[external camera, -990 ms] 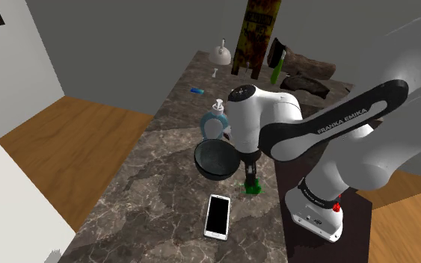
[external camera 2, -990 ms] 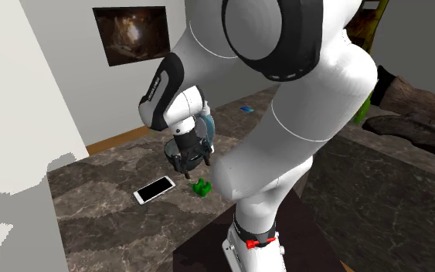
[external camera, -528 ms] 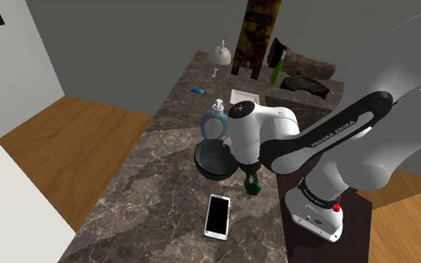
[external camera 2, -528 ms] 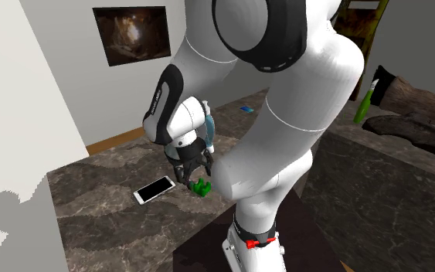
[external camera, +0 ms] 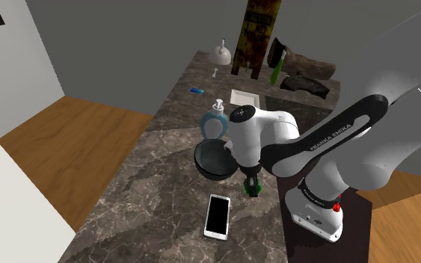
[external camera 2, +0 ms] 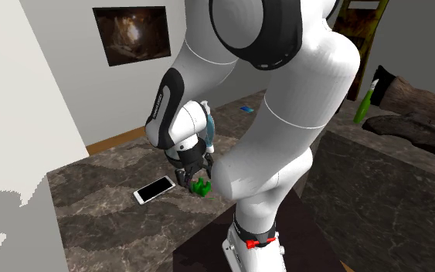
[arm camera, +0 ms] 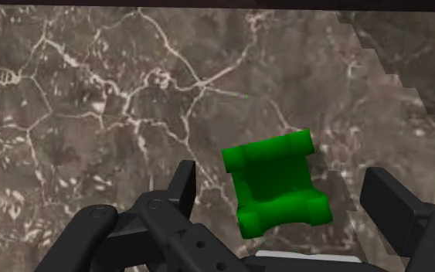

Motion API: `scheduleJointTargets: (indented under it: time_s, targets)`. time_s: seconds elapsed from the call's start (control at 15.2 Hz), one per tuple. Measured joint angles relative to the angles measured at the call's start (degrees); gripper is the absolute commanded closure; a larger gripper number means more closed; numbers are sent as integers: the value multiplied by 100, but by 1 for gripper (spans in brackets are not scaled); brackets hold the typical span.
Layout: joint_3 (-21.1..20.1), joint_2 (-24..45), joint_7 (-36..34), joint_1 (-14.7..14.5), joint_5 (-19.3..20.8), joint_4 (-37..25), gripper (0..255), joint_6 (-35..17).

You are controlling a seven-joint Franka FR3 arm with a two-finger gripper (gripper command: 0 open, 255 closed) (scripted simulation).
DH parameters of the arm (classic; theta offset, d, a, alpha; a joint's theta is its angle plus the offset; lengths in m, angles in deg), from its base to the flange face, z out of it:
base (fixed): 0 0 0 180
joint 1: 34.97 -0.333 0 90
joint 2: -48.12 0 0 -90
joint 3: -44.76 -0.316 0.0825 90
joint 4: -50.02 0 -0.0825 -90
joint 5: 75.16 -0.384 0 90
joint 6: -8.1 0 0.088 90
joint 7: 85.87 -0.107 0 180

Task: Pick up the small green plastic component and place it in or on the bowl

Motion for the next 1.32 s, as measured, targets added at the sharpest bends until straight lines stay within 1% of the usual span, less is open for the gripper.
scheduleJointTargets:
  time_s: [0.07, 0.79, 1.32]
  targets:
    - [0, 0, 0, 0, 0, 0, 255, 0]
    - [8, -49, 14, -8, -9, -12, 255, 52]
    - [147, -786, 175, -131, -138, -148, 255, 912]
